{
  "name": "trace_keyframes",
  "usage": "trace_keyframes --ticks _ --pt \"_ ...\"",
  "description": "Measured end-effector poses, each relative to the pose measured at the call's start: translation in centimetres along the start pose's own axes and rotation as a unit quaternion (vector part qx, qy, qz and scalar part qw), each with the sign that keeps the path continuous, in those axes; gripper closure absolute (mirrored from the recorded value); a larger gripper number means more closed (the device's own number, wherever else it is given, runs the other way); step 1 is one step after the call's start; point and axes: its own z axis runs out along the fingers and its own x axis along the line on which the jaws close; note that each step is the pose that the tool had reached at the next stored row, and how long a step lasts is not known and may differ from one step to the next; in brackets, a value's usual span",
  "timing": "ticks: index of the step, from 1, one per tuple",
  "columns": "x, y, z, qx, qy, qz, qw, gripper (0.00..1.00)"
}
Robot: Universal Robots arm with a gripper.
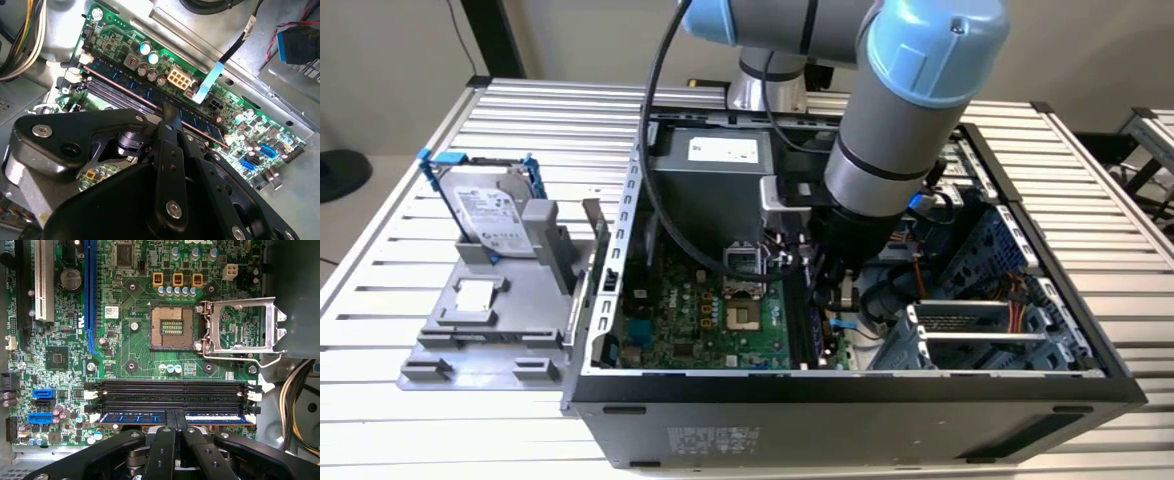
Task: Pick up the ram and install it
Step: 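Press down the ram until it locks into place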
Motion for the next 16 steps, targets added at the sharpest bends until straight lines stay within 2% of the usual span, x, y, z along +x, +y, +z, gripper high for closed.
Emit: trace_keyframes --ticks 1,3,16 --pt "0.0 0.0 -0.16 -0.0004 0.0019 0.0 1.0 1.0" --pt "0.04 0.01 -0.21 -0.0005 0.0026 0.0 1.0 1.0" --pt "0.04 0.01 -0.21 -0.0005 0.0026 0.0 1.0 1.0"
